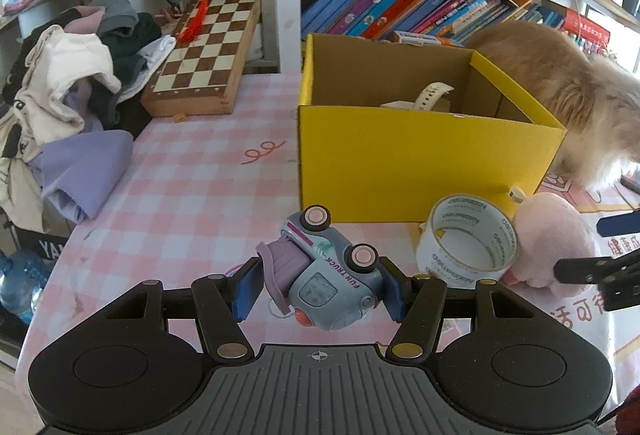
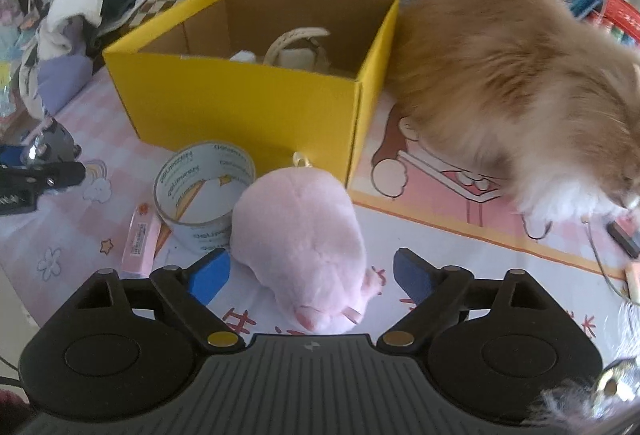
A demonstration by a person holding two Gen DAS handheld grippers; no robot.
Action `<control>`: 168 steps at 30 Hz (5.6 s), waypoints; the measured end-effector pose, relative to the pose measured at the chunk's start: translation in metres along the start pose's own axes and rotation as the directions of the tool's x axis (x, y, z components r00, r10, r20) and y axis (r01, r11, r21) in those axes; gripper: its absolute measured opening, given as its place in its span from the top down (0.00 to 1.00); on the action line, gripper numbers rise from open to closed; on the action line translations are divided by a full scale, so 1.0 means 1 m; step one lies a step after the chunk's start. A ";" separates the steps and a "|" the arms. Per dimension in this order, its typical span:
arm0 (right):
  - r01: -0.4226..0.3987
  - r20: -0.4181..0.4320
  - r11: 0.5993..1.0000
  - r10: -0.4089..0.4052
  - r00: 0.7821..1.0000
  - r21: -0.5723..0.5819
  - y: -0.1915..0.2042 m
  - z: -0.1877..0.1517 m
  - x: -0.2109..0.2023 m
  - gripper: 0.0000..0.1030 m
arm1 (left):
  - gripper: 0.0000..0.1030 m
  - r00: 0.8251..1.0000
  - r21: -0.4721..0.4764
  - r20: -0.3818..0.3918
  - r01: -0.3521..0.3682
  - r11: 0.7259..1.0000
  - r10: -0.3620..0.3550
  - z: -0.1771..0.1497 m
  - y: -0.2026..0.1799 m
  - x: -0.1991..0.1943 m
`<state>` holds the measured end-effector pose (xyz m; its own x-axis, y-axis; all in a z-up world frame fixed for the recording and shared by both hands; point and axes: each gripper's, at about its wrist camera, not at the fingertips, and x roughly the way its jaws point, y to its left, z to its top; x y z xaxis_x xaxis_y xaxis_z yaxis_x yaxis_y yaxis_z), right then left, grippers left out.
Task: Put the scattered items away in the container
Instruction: 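Lift the toy car and plush pig with both tools over the yellow box, then open the right tool to drop the pig while the left tool releases the car, then withdraw both tools from the yellow box back toward the table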
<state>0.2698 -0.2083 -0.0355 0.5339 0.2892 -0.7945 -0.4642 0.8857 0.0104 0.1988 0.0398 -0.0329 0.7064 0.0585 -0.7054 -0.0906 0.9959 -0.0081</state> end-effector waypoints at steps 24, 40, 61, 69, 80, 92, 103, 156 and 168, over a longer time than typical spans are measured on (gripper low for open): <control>0.004 -0.008 1.000 -0.004 1.000 0.019 -0.018 0.014 -0.019 0.52 | 0.42 0.995 0.000 0.066 0.076 0.997 -0.076 0.015 0.000 -0.015; -0.034 0.238 0.993 0.061 0.969 -0.117 -0.028 0.115 -0.065 0.52 | 0.42 0.962 0.088 0.251 0.087 0.992 -0.107 0.090 -0.004 -0.035; -0.214 0.007 0.912 0.231 0.973 -0.351 -0.003 0.175 0.036 0.49 | 0.42 0.973 0.169 0.192 0.094 0.981 -0.126 0.140 -0.033 0.027; -0.311 -0.128 0.903 0.285 0.950 -0.295 -0.012 0.179 0.071 0.45 | 0.42 0.982 0.187 0.153 0.083 0.979 -0.113 0.150 -0.035 0.048; -0.315 -0.117 0.906 0.293 0.949 -0.283 -0.020 0.174 0.065 0.18 | 0.42 0.994 0.259 0.053 0.079 0.963 -0.096 0.167 -0.040 0.097; -0.294 -0.085 0.931 0.283 0.955 -0.216 -0.019 0.176 0.071 0.17 | 0.42 0.993 0.351 -0.087 0.104 0.931 -0.078 0.183 -0.071 0.160; -0.271 -0.081 0.948 0.260 0.962 -0.167 -0.020 0.175 0.082 0.17 | 0.39 0.986 0.358 -0.160 0.104 0.928 -0.049 0.188 -0.072 0.178; 0.023 0.184 1.000 -0.019 0.983 -0.020 0.060 -0.006 -0.088 0.17 | 0.18 0.980 0.086 0.181 0.063 0.994 -0.077 -0.005 0.015 -0.084; 0.088 0.165 0.996 -0.093 0.982 0.034 0.079 -0.061 -0.094 0.17 | 0.18 0.990 0.141 0.121 0.050 0.989 -0.067 -0.063 -0.008 -0.097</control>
<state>0.1397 -0.1877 0.0029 0.6837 0.2617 -0.6813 -0.3909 0.9196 -0.0391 0.0865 0.0214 -0.0094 0.7907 -0.0004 -0.6123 0.0446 0.9974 0.0569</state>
